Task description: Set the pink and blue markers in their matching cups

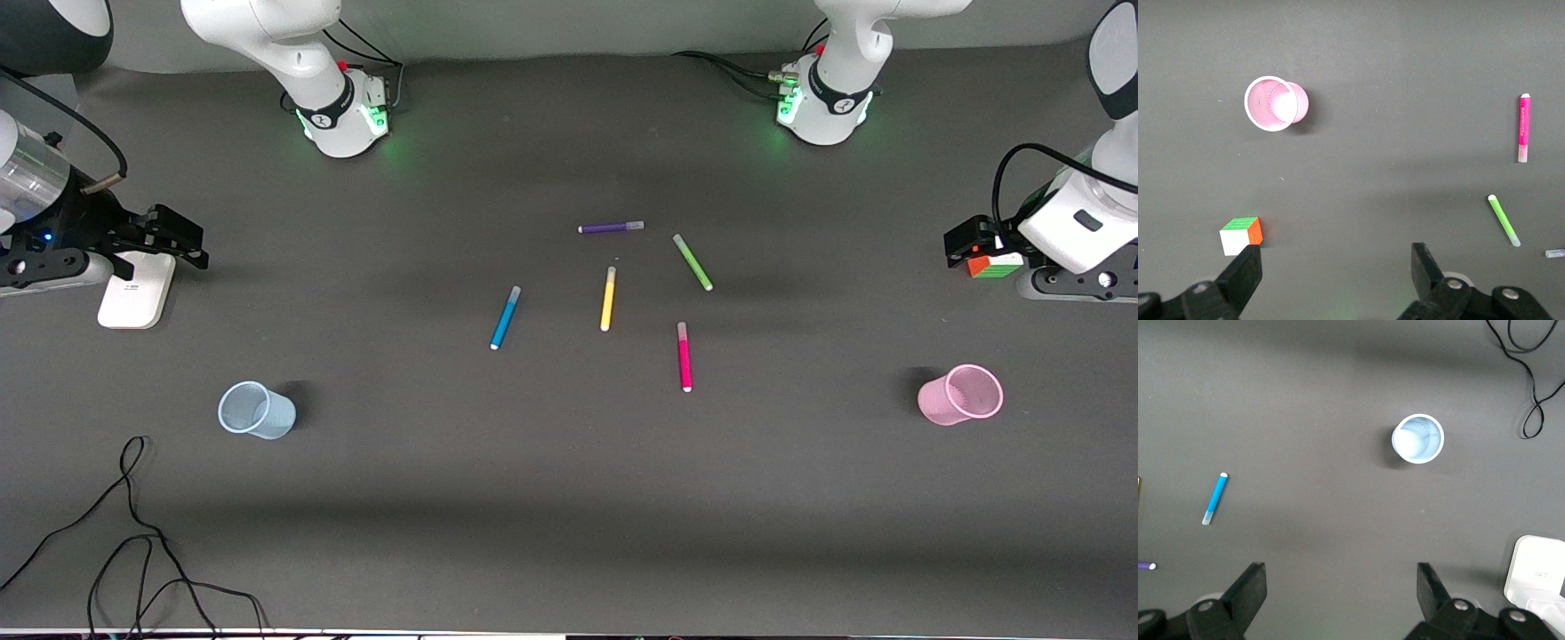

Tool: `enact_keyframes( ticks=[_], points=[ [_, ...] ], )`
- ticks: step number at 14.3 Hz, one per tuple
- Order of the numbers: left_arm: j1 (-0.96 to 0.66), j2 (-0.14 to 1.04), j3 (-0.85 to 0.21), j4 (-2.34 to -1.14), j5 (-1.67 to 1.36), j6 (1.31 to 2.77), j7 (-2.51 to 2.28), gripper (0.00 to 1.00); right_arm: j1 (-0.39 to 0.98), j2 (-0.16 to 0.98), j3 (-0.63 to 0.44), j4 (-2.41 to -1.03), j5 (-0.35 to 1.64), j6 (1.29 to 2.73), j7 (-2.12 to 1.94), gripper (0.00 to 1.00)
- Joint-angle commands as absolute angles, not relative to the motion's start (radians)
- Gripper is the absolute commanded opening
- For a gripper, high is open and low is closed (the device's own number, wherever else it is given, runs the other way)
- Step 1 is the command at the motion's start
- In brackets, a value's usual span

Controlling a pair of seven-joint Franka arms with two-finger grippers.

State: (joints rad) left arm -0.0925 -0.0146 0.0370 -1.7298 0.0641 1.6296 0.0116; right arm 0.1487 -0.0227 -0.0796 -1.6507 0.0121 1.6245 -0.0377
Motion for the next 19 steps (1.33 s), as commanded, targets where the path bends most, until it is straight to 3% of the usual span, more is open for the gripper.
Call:
enact_keyframes(
  ticks=[1, 7, 10, 15, 19],
  points=[
    [-0.104, -0.008, 0.046, -1.715, 0.06, 1.609, 0.023, 1.0, 0.149, 0.006, -0.071, -1.634, -0.003, 1.606, -0.045, 1.0],
    [-0.136, 0.04, 0.029, -1.723, -0.086, 1.675, -0.03, 1.0, 0.239, 0.095, -0.06, -1.634, 0.006, 1.603, 0.096, 1.0],
    [-0.239, 0.125, 0.025, -1.747, -0.11, 1.787, -0.185, 1.0, 0.304, 0.15, -0.06, -1.634, 0.066, 1.603, 0.188, 1.0],
    [-0.359, 0.311, 0.021, -1.747, -0.115, 1.946, -0.282, 1.0, 0.341, 0.354, -0.06, -1.559, 0.21, 1.603, 0.241, 1.0],
    [-0.367, 0.411, 0.003, -1.749, -0.158, 2.041, -0.295, 1.0, 0.342, 0.538, -0.06, -1.471, 0.325, 1.603, 0.296, 1.0]
  ],
)
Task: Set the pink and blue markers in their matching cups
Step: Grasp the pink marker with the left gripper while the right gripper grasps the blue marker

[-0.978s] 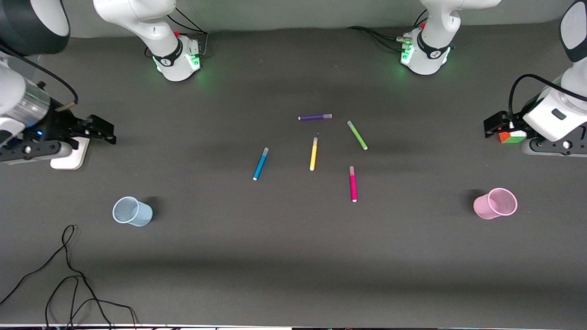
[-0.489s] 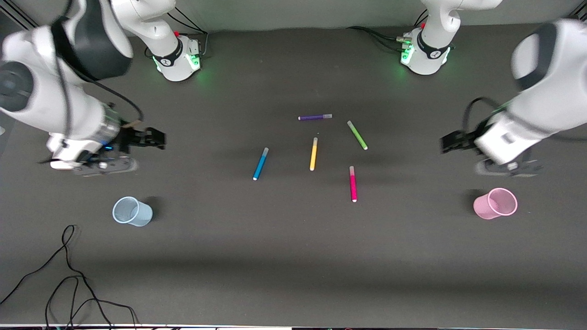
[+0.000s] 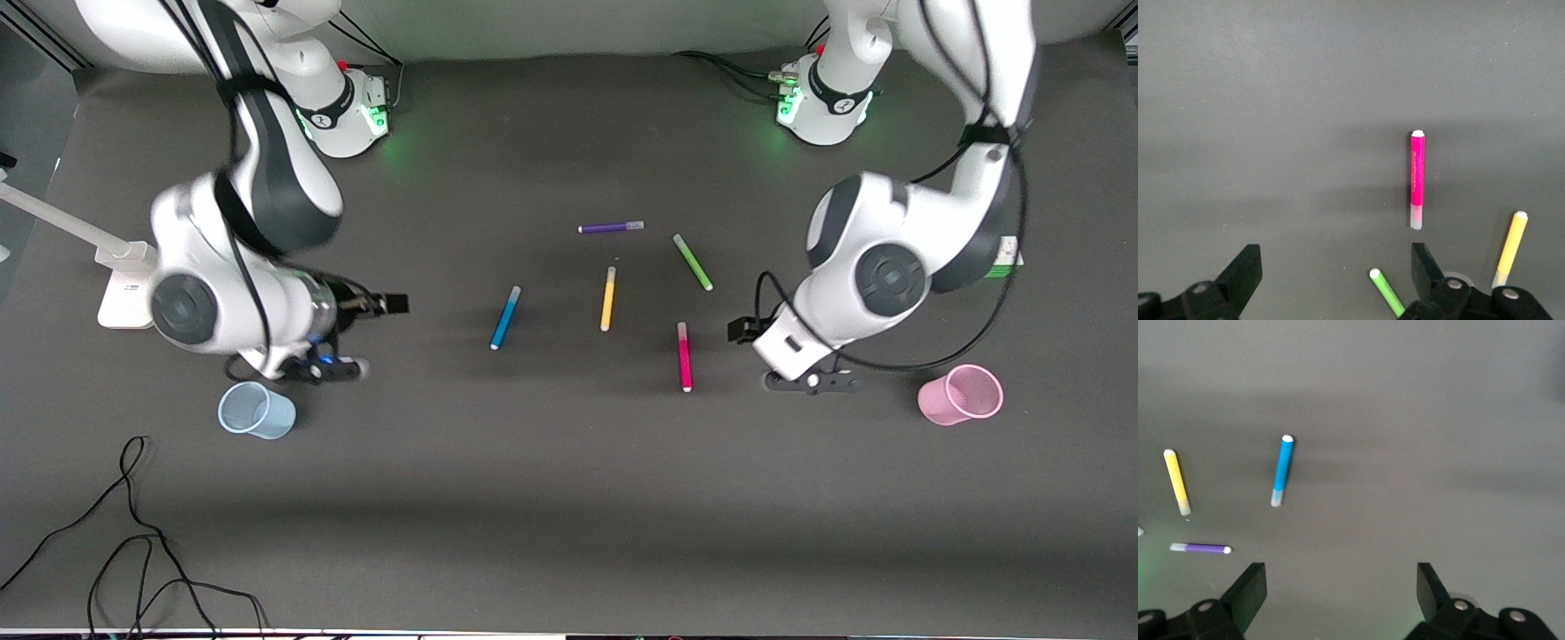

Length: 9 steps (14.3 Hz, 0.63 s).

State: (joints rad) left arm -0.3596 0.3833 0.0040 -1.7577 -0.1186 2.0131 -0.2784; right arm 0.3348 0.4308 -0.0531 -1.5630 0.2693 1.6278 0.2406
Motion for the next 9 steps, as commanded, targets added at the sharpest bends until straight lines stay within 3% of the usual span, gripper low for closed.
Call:
enact_keyframes(
  ticks=[1, 6, 9],
  points=[
    [-0.37, 0.435, 0.002, -1.755, -0.181, 2.074, -0.293, 1.0, 0.344, 0.576, -0.058, -1.47, 0.356, 1.605, 0.32, 1.0],
    [-0.461, 0.543, -0.002, -1.798, -0.184, 2.314, -0.362, 1.0, 0.396, 0.731, -0.057, -1.471, 0.52, 1.716, 0.38, 1.0],
    [-0.489, 0.545, -0.002, -1.882, -0.184, 2.429, -0.373, 0.97, 0.396, 0.81, -0.055, -1.471, 0.54, 1.802, 0.37, 1.0]
  ],
)
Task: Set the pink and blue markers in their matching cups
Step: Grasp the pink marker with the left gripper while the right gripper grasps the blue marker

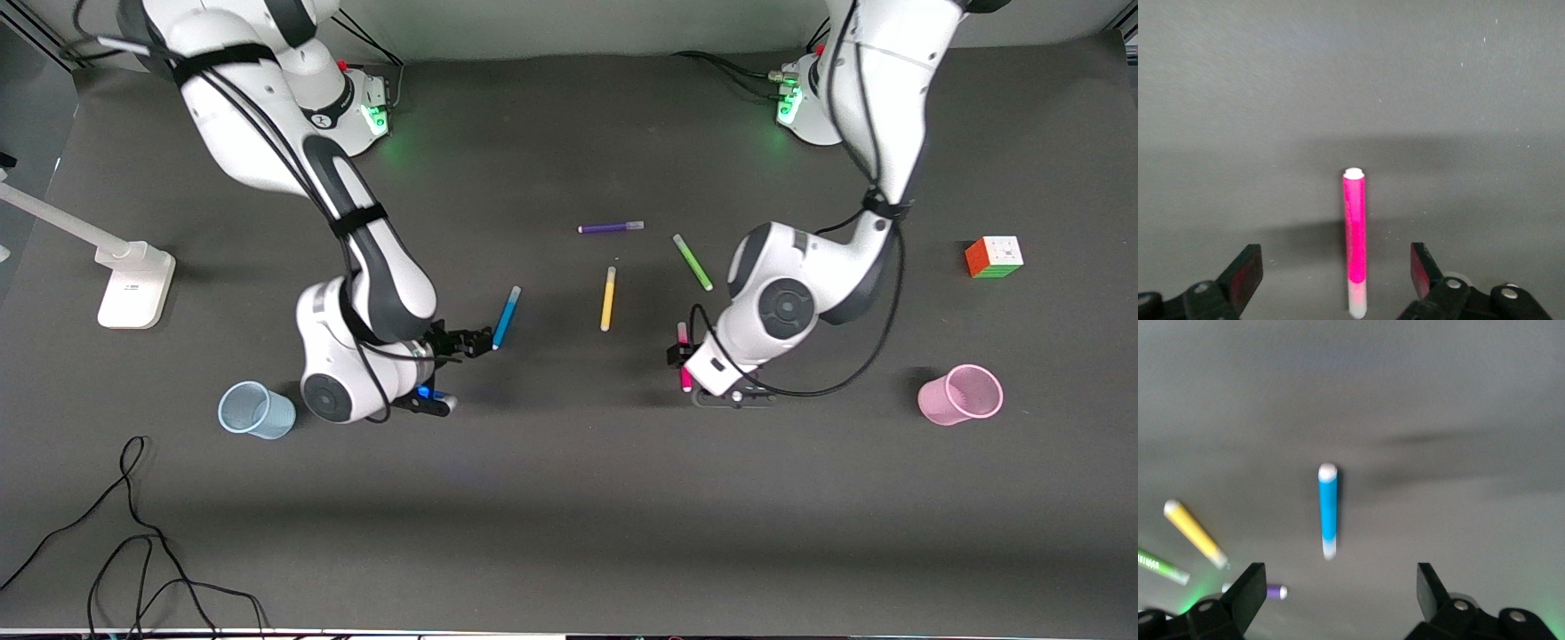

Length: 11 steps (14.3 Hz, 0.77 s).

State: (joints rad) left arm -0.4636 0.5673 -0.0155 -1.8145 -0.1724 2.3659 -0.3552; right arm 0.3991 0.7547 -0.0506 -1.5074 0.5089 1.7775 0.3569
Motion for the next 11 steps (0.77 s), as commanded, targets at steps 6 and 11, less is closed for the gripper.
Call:
enact_keyframes(
  ticks=[6, 11],
  points=[
    [-0.515, 0.551, 0.002, -1.91, -0.17, 2.479, -0.371, 0.69, 0.431, 0.868, -0.034, -1.477, 0.606, 1.901, 0.382, 0.99],
    [-0.518, 0.577, 0.002, -1.91, -0.169, 2.517, -0.367, 0.69, 0.431, 0.87, -0.034, -1.486, 0.607, 1.902, 0.382, 0.82]
  ],
)
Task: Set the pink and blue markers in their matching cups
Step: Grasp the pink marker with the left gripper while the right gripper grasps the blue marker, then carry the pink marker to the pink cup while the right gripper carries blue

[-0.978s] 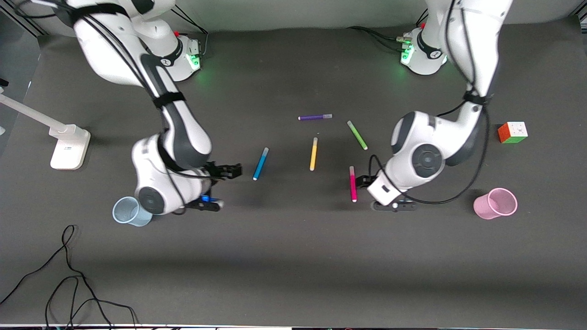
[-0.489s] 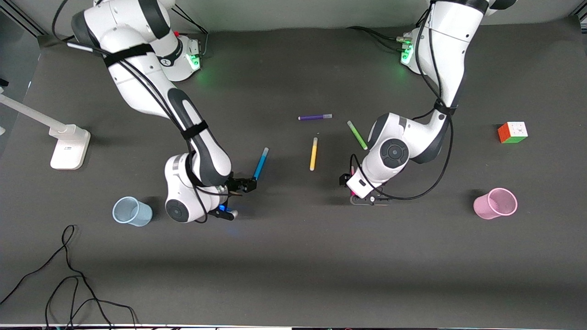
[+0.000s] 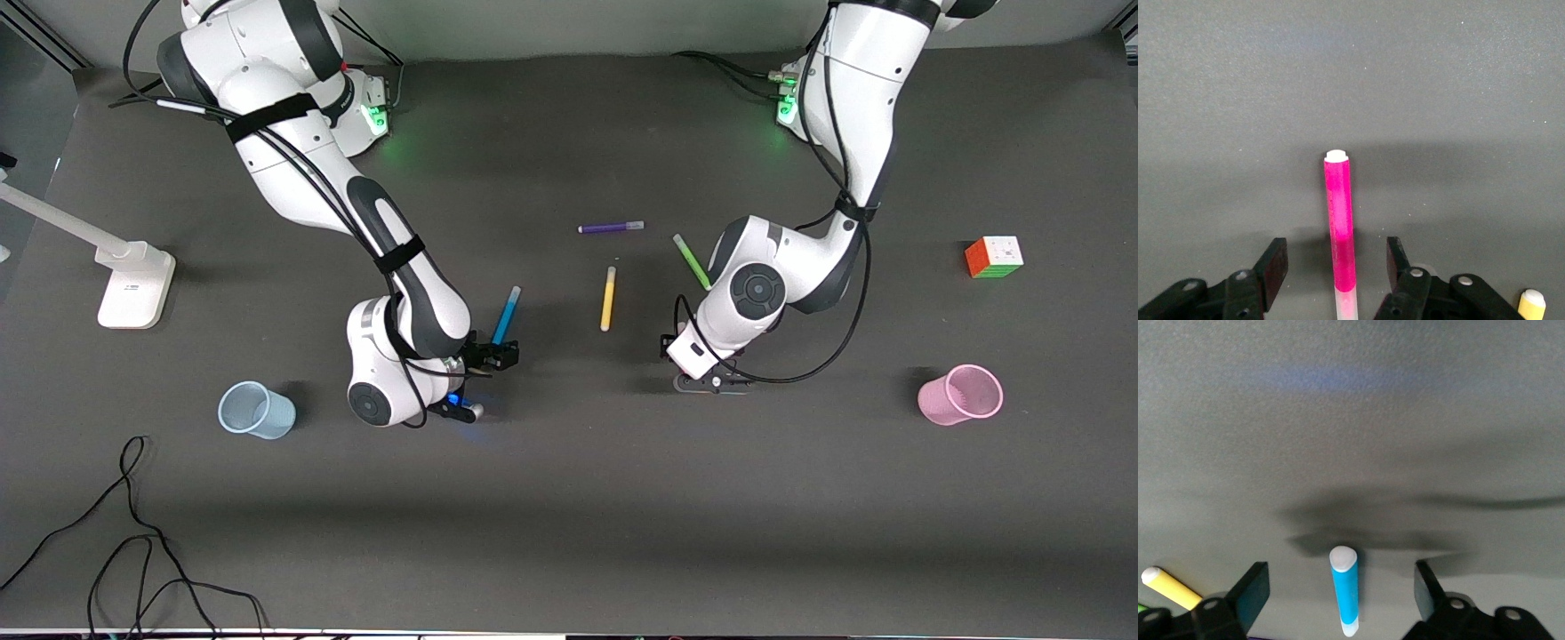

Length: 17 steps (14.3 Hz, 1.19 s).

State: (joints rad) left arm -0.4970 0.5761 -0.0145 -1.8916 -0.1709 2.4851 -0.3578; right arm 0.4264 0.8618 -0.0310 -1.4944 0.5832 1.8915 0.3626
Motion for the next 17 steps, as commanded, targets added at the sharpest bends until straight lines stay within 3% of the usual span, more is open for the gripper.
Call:
enact_keyframes(
  ticks=[1, 5, 8, 10, 12, 17],
  points=[
    [-0.525, 0.584, 0.002, -1.91, -0.169, 2.52, -0.367, 0.69, 0.431, 0.871, -0.034, -1.486, 0.607, 1.902, 0.382, 0.74],
    [-0.528, 0.595, 0.002, -1.911, -0.169, 2.543, -0.368, 0.68, 0.431, 0.882, -0.034, -1.483, 0.623, 1.905, 0.38, 0.35],
    [-0.534, 0.606, 0.002, -1.933, -0.169, 2.595, -0.362, 0.59, 0.43, 0.888, -0.034, -1.482, 0.624, 1.916, 0.382, 0.13],
    [-0.534, 0.606, 0.002, -1.934, -0.169, 2.595, -0.353, 0.35, 0.43, 0.881, -0.034, -1.482, 0.624, 1.91, 0.385, 0.01],
    [-0.534, 0.604, 0.002, -1.934, -0.163, 2.595, -0.353, 0.0, 0.426, 0.867, -0.035, -1.474, 0.623, 1.891, 0.408, 0.0],
    [-0.514, 0.542, 0.011, -1.933, -0.121, 2.525, -0.36, 0.0, 0.417, 0.761, -0.051, -1.433, 0.473, 1.764, 0.463, 0.0]
  ],
)
